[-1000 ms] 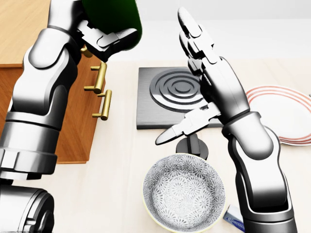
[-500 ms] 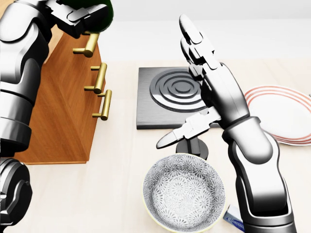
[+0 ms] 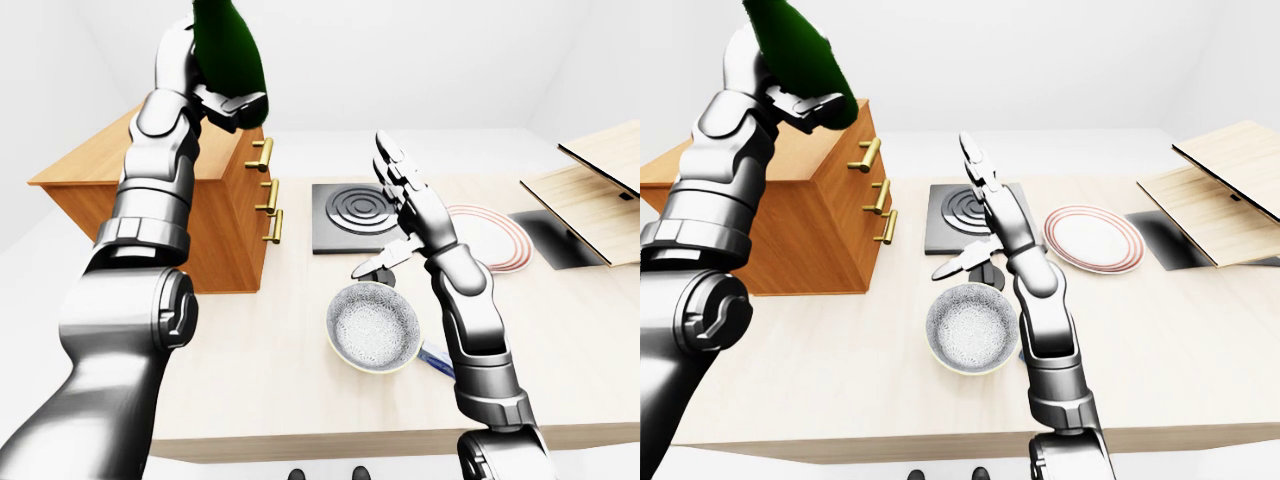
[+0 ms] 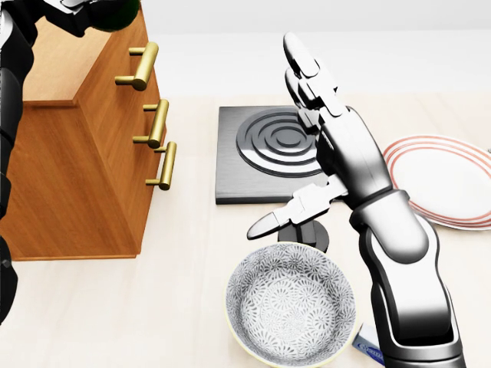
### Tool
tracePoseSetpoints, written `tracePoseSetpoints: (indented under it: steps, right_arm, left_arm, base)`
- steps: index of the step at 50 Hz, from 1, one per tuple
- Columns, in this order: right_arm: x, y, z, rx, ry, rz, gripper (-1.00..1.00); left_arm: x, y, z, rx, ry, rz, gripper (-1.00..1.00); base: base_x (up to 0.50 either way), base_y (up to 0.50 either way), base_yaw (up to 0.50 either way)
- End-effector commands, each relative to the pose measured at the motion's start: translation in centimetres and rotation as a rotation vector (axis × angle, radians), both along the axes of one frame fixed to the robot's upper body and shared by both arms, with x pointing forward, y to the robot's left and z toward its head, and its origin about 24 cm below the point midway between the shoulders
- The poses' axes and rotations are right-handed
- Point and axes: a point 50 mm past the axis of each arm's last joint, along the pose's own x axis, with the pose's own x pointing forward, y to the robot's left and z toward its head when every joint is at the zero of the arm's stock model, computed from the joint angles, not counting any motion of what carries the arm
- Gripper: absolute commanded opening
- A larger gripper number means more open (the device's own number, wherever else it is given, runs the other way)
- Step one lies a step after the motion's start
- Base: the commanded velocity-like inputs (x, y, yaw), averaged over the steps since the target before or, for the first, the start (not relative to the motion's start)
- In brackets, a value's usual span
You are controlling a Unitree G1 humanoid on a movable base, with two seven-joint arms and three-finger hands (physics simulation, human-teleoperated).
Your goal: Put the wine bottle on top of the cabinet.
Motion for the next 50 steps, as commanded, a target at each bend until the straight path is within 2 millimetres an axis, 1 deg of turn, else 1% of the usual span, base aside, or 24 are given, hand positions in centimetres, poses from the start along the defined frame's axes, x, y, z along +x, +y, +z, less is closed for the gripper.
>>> tracePoseSetpoints:
  steps: [1, 9, 13, 16, 20, 23, 31, 37, 41, 44, 50]
  right_arm:
    - [0.0, 0.0, -0.2, 0.001, 0.007, 0.001, 1.00]
    - [0.1, 0.1, -0.3, -0.002, 0.013, 0.003, 1.00]
    - [0.0, 0.0, -0.2, -0.001, 0.010, 0.003, 1.00]
    - [0.1, -0.1, -0.6, -0.002, 0.026, 0.000, 1.00]
    - [0.2, 0.0, -0.6, -0.002, 0.026, 0.000, 1.00]
    - [0.2, 0.0, -0.5, -0.002, 0.024, 0.001, 1.00]
    - [0.1, -0.1, -0.7, 0.000, 0.027, -0.002, 1.00]
    - [0.1, -0.1, -1.1, 0.002, 0.043, -0.004, 1.00]
    - [0.0, -0.2, -1.1, 0.004, 0.040, -0.004, 1.00]
    - [0.0, -0.2, -1.2, 0.004, 0.046, -0.006, 1.00]
    - [0.1, -0.2, -1.6, 0.008, 0.061, -0.007, 1.00]
  left_arm:
    - [-0.3, 1.6, 1.0, -0.023, -0.018, 0.029, -1.00]
    - [-0.2, 2.6, 0.7, 0.024, 0.012, 0.064, -1.00]
    - [-0.1, 3.2, 0.2, 0.050, 0.038, 0.087, -1.00]
    - [0.0, 3.5, -0.6, 0.089, 0.070, 0.107, -1.00]
    - [0.2, 3.4, -1.2, 0.161, 0.104, 0.121, -1.00]
    - [0.2, 3.3, -1.1, 0.164, 0.106, 0.118, -1.00]
    - [0.4, 3.1, -1.9, 0.215, 0.158, 0.126, -1.00]
    - [0.6, 2.7, -2.0, 0.261, 0.206, 0.113, -1.00]
    - [0.6, 2.5, -1.7, 0.268, 0.227, 0.105, -1.00]
    - [0.6, 2.3, -1.9, 0.325, 0.251, 0.105, -1.00]
    - [0.6, 2.1, -1.5, 0.348, 0.267, 0.113, -1.00]
  base:
    - [0.00, 0.00, 0.00]
    - [0.00, 0.00, 0.00]
    - [0.00, 0.00, 0.00]
    - [0.00, 0.00, 0.00]
    - [0.00, 0.00, 0.00]
    - [0.00, 0.00, 0.00]
    - [0.00, 0.00, 0.00]
    - [0.00, 0.00, 0.00]
    - [0.00, 0.00, 0.00]
    - [0.00, 0.00, 0.00]
    - [0.00, 0.00, 0.00]
